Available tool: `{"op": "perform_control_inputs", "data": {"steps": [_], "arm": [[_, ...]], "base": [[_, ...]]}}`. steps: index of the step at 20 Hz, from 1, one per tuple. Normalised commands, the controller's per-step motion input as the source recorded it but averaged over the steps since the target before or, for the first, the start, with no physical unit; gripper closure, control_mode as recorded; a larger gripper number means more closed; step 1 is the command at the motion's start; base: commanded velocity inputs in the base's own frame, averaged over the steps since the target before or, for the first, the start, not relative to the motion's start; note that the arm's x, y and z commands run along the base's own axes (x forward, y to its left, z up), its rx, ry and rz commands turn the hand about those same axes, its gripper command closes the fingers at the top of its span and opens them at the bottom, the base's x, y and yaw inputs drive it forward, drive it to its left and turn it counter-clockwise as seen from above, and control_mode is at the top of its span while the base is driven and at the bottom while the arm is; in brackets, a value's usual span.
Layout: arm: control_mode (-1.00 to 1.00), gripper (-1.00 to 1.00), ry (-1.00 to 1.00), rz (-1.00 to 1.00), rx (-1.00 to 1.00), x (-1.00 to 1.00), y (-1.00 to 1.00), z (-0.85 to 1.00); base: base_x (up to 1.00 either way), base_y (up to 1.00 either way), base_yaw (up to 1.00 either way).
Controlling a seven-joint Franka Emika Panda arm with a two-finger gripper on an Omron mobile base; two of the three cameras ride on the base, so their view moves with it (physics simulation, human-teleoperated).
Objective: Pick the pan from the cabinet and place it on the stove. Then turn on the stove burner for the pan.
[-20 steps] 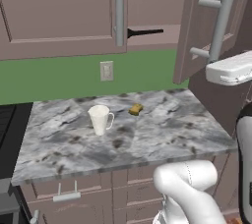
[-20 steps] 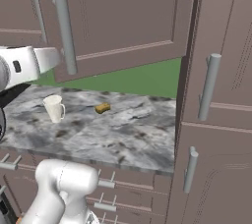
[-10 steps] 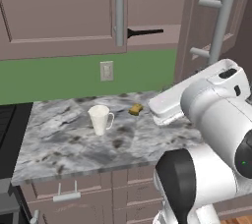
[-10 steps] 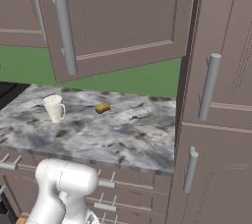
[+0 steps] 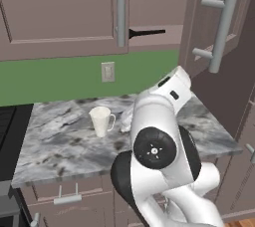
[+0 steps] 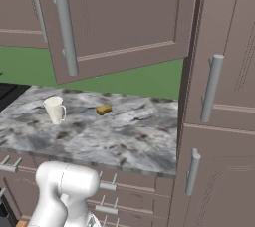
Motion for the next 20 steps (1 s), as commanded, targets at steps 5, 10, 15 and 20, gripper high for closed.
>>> {"op": "perform_control_inputs", "data": {"steps": [5, 10, 15, 20], "arm": [[-1.0, -1.0, 0.04, -0.1, -0.08, 0.86, 0.02, -0.08], [-1.0, -1.0, 0.17, -0.14, -0.1, 0.8, -0.02, 0.0], [-1.0, -1.0, 0.22, -0.16, -0.09, 0.65, -0.23, 0.0], [-1.0, -1.0, 0.17, -0.15, -0.02, 0.4, -0.47, 0.0]], "base": [[0.0, 0.0, 0.0], [0.0, 0.0, 0.0], [0.0, 0.0, 0.0], [0.0, 0.0, 0.0]]}}
